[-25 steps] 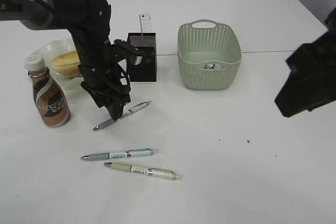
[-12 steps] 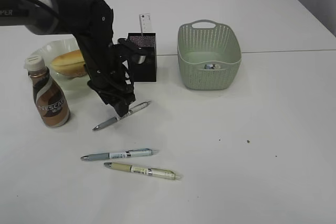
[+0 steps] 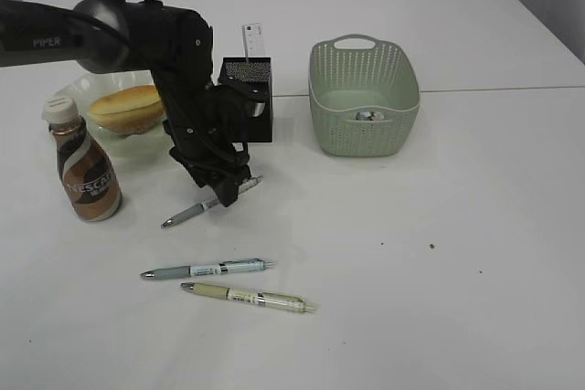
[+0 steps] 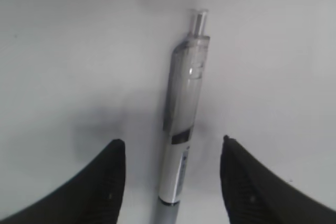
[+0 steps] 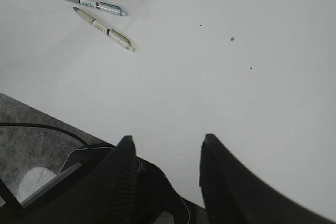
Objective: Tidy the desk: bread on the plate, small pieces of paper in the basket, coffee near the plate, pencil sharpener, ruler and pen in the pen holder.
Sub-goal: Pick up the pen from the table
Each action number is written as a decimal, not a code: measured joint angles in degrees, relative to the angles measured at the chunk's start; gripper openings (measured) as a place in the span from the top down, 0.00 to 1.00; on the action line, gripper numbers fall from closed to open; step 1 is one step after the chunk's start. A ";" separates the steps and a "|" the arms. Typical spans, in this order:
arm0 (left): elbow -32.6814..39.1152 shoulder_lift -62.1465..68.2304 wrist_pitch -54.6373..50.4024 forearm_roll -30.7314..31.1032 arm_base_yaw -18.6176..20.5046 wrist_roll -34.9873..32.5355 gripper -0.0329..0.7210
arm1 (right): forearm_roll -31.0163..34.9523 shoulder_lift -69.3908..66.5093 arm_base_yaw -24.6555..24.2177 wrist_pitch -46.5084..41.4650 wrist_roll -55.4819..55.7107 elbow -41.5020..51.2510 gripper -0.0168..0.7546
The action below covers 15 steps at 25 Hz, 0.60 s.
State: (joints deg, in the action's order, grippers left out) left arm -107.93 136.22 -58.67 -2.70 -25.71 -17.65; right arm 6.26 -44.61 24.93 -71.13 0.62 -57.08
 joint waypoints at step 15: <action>-0.38 1.84 -1.87 0.00 0.00 -0.13 0.46 | -0.32 0.00 0.00 0.00 -0.04 0.00 0.59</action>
State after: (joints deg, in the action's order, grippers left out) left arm -108.31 138.06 -60.54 -2.70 -25.71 -17.78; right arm 5.94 -44.61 24.93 -71.13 0.58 -57.08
